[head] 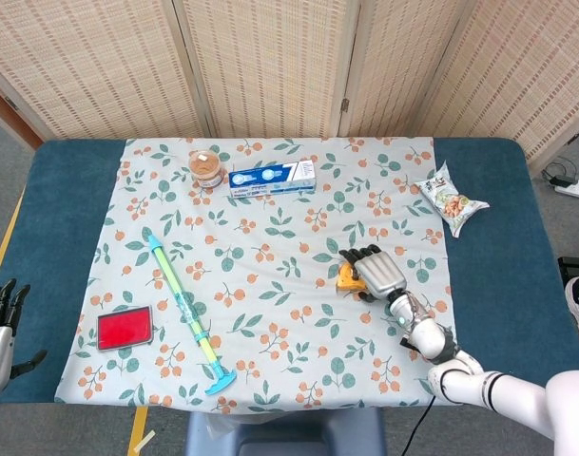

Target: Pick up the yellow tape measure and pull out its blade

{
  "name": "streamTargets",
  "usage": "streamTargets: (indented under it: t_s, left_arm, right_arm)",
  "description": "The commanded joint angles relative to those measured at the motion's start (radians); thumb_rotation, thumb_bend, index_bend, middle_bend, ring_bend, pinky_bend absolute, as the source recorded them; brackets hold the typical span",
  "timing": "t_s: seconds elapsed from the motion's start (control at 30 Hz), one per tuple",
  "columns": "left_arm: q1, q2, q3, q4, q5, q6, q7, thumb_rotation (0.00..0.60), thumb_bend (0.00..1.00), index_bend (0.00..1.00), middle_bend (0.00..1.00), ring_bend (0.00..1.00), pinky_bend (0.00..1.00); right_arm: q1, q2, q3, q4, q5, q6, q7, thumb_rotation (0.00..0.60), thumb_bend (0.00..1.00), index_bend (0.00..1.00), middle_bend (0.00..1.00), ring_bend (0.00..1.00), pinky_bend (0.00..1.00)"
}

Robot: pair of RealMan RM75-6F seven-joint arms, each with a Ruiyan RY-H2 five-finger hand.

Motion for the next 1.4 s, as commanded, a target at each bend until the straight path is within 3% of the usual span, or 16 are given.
streamTargets:
  t_s: [0.03,0.37,0.6,0.83,1.17,1.4]
  left_arm:
    - [0.001,0.001,-0.001,0.0,-0.001,0.0,-0.001,0.6,0.16,0.05,0.0,0.0,0.0]
    - [0.008,-0.001,-0.001,0.001,-0.003,0.01,0.005,0.6,0.16,0.05,0.0,0.0,0.0]
    - [0.009,-0.002,-0.001,0.003,-0.003,0.008,0.005,0.6,0.16,0.05,0.0,0.0,0.0]
    - [-0.009,-0.013,-0.013,-0.005,-0.001,-0.008,-0.002,0.6,0.16,0.06,0.0,0.0,0.0]
    - [-0.167,-0.086,-0.077,-0.025,0.074,-0.124,-0.054,0.6,0.16,0.1,0.02,0.04,0.0]
    - [-0.304,-0.151,-0.135,-0.064,0.049,-0.264,-0.131,0.6,0.16,0.1,0.03,0.05,0.0]
  right_arm:
    - [0.009,-0.008,-0.002,0.009,0.001,-0.006,0.009,0.6,0.29,0.14,0.21,0.21,0.16]
    - [0.025,-0.026,-0.007,0.031,0.006,-0.004,0.035,0.6,0.29,0.25,0.3,0.28,0.2]
    - [0.033,-0.029,-0.005,0.035,0.011,0.001,0.048,0.6,0.35,0.3,0.34,0.31,0.22]
    - [0.023,-0.021,-0.004,0.025,0.017,0.032,0.056,0.6,0.45,0.46,0.46,0.38,0.27]
    - [-0.004,0.064,0.026,-0.152,-0.027,0.132,0.132,0.6,0.45,0.53,0.52,0.45,0.28]
    - [0.023,0.037,0.057,-0.208,-0.036,0.135,0.201,0.6,0.45,0.54,0.52,0.46,0.3]
